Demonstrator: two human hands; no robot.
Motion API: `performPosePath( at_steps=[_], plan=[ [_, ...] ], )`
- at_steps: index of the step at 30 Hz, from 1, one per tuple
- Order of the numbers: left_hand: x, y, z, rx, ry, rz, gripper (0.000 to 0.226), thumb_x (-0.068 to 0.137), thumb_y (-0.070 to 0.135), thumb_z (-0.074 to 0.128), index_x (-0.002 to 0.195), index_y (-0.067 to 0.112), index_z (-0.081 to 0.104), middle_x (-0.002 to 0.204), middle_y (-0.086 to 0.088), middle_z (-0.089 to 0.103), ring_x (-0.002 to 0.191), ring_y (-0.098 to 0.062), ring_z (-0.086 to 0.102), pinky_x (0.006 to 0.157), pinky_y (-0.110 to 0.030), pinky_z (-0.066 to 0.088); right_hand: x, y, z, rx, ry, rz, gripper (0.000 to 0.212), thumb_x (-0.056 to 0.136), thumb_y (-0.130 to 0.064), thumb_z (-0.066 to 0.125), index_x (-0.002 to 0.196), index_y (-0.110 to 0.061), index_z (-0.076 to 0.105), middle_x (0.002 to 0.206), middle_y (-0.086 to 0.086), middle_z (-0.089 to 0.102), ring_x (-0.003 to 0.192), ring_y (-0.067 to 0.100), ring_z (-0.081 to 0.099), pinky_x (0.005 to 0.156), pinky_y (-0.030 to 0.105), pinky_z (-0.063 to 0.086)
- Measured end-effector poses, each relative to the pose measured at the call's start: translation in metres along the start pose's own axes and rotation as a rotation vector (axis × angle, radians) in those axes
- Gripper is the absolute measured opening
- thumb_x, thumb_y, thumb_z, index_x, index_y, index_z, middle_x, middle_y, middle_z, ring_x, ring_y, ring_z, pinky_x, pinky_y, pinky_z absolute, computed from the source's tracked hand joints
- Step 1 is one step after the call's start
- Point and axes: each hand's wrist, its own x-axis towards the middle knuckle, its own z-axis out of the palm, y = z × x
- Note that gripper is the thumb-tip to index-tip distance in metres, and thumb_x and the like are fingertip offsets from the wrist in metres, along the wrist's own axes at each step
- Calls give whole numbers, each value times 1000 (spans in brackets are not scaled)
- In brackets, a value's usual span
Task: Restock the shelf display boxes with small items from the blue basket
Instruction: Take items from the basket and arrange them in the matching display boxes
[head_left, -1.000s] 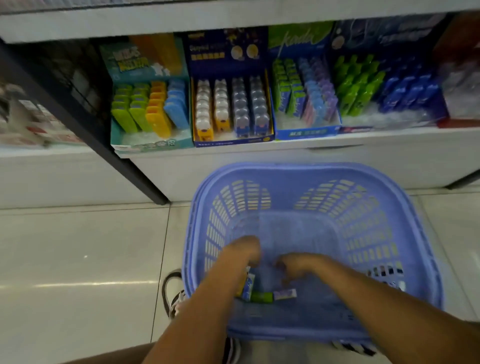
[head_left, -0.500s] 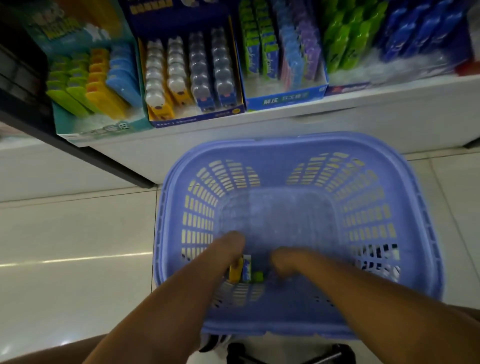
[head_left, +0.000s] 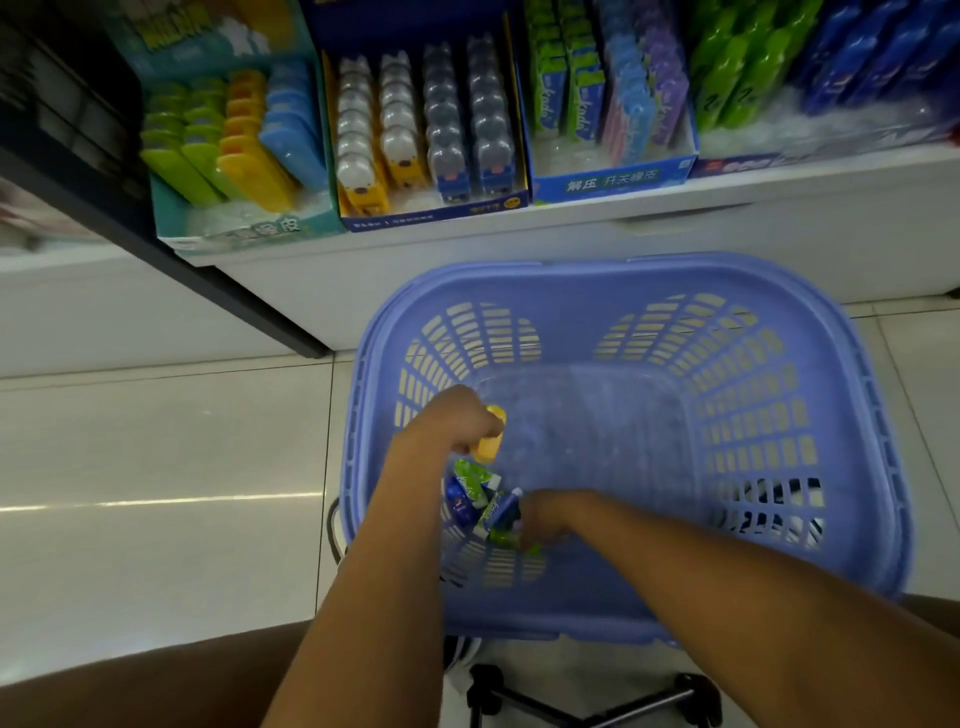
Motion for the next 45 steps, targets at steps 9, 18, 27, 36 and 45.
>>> performPosePath(
  at_steps=[9,18,27,36,45],
  plan=[
    [-57,1,-17,-709,45,106,22,94,22,51,91,1,58,82,-11,65,68,-17,64,69,-27,57,-48,9,-36,247,-116,31,26,96,-19,50,70,-17,53,48,-6,57,35,0,50,39,12,41],
    [-87,6,-12,-756,-154,264,17,92,17,59,99,1,57,94,-13,67,85,-23,69,78,-35,58,-160,4,-84,921,117,-306,17,96,-13,47,85,-7,59,63,-8,66,43,1,38,46,14,31],
    [-100,32,-23,-1109,161,477,18,94,20,57,85,4,55,62,-5,59,55,-13,60,53,-23,53,-203,-14,-110,1341,579,-409,38,98,-30,41,90,-2,65,81,14,67,65,19,61,63,25,51],
    [-102,49,-38,-1307,374,443,38,89,33,63,65,6,50,46,1,49,38,-13,44,44,-23,37,-239,11,-185,836,1536,-256,19,88,-20,64,99,-4,63,72,4,62,52,1,54,60,19,46],
    [-103,68,-34,-1318,316,442,33,91,30,60,80,1,50,59,-10,46,48,-21,42,54,-32,37,-262,58,-235,360,1624,-33,25,84,-18,69,107,-9,68,90,4,63,79,15,59,74,21,44]
  ],
)
